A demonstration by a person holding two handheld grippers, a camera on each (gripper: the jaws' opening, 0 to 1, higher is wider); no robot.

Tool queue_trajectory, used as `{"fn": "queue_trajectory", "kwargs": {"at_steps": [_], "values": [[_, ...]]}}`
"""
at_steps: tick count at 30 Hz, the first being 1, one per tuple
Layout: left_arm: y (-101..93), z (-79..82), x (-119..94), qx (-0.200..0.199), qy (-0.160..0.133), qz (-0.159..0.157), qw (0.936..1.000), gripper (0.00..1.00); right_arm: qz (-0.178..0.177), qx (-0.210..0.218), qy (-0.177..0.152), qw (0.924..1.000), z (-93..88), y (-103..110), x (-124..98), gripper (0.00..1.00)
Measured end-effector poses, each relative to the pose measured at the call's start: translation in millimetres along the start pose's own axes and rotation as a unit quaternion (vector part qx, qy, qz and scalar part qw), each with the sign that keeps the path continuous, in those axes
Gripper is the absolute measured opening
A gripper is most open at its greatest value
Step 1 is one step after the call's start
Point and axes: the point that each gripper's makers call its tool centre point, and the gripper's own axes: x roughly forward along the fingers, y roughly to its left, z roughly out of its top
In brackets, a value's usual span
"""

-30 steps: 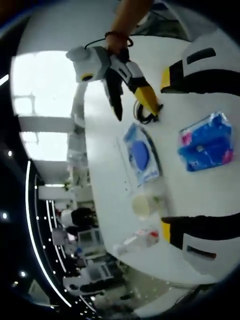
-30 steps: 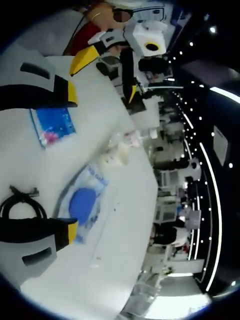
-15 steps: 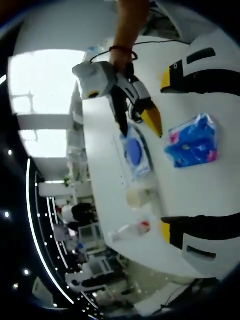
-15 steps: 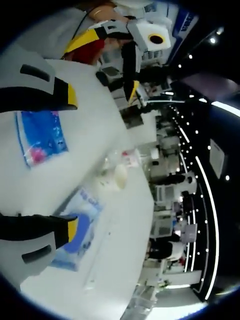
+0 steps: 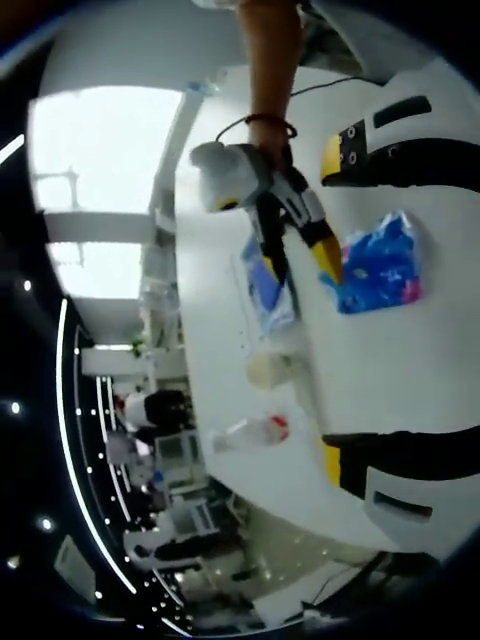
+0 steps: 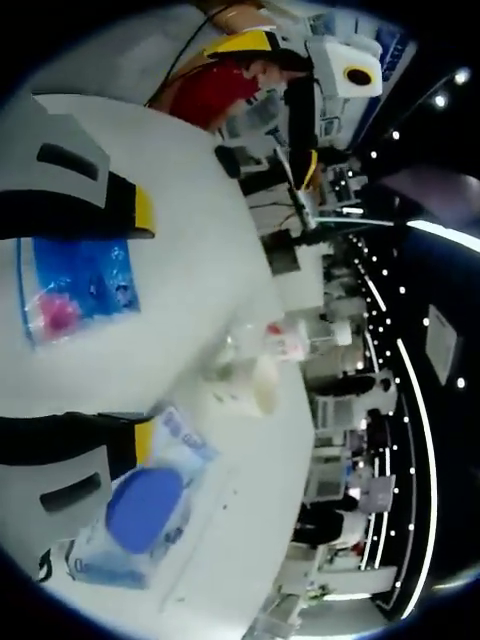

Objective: Arrange the tabletop items into an orderly group along one side of the table until the central work area is clear of visible clutter.

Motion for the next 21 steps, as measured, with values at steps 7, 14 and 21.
{"fn": "queue_trajectory", "kwargs": {"at_steps": [7,14,21], "values": [[5.7,-5.1,0.0,0.006,0.004,0.007,0.9999,0.99,0.015,0.008,0.004,0.9998,-18.1,7.6,13.6,0.55],[8.8,-8.2,1.1,-0.001,0.006,0.006,1.0,0.99,0.029,0.002,0.018,0.9994,-28.2,17.0,14.5,0.53],[11.3,-13.5,1.0,-0.001,0.013,0.008,0.9999,0.98,0.032,-0.035,0.047,0.9978,-44.7,26.4,16.6,0.37]]}}
